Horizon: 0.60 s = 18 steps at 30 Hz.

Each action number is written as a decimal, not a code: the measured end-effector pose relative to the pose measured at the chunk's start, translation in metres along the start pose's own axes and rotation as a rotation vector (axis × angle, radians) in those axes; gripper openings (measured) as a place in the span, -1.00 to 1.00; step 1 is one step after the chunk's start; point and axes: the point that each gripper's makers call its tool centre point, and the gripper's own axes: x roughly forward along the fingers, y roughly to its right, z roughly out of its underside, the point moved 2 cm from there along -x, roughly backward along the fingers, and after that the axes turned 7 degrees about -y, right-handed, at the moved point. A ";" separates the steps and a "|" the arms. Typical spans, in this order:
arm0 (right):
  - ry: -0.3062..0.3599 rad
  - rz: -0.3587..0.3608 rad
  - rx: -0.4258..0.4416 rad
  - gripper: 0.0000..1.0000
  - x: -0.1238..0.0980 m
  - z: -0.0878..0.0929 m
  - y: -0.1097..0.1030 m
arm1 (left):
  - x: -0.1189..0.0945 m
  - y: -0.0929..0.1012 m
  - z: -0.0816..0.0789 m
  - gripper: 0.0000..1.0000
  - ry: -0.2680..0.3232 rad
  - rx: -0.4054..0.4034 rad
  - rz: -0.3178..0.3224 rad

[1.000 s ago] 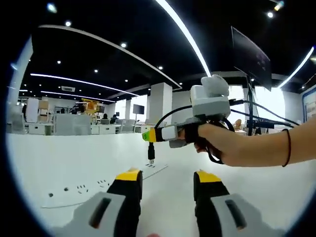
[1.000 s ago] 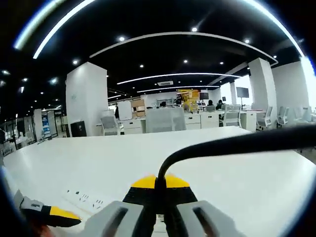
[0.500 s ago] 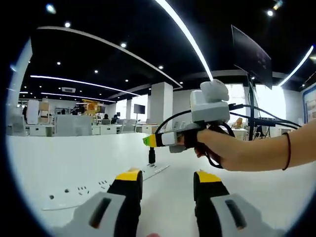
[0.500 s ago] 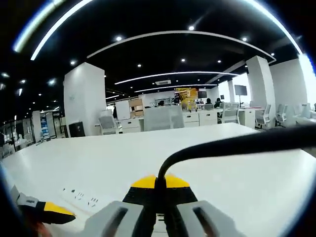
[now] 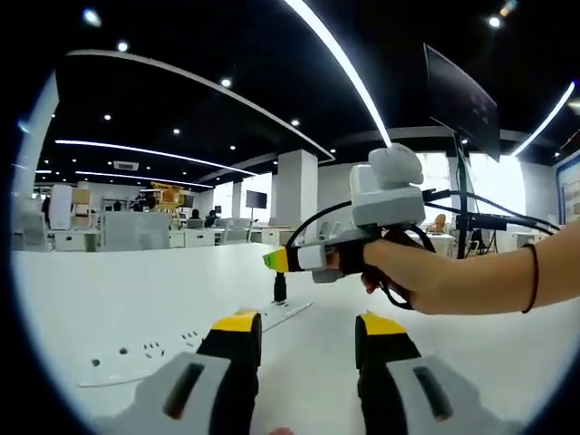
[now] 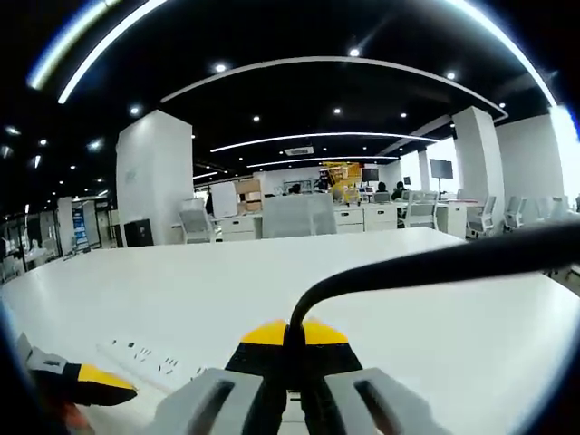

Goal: Find the data cable on the table. Grasp the USB connector end of the cable and insert it into the USB port on the table

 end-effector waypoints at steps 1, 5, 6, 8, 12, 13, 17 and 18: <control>0.003 0.001 -0.001 -0.91 0.000 0.000 0.000 | 0.000 0.000 0.000 -0.17 -0.001 0.000 -0.001; 0.005 -0.001 -0.009 -0.91 0.001 0.002 -0.001 | 0.000 -0.001 0.000 -0.17 -0.002 0.002 -0.002; 0.005 0.000 -0.014 -0.91 0.001 0.002 -0.001 | 0.000 -0.001 0.000 -0.17 -0.003 0.002 -0.002; 0.005 0.001 -0.013 -0.91 0.001 0.003 -0.001 | 0.000 -0.001 0.001 -0.17 -0.003 0.003 -0.003; 0.004 0.002 0.001 -0.92 0.001 0.003 0.000 | 0.000 -0.001 0.001 -0.17 -0.004 0.004 -0.003; 0.006 0.002 -0.003 -0.92 0.001 0.004 0.000 | 0.000 -0.001 0.001 -0.17 -0.004 0.004 -0.003; 0.009 -0.001 -0.046 -0.92 0.001 0.005 -0.006 | 0.000 -0.001 0.001 -0.17 -0.006 0.006 -0.004; 0.012 -0.002 -0.047 -0.92 0.001 0.005 -0.005 | 0.000 0.000 0.001 -0.17 -0.007 0.007 -0.004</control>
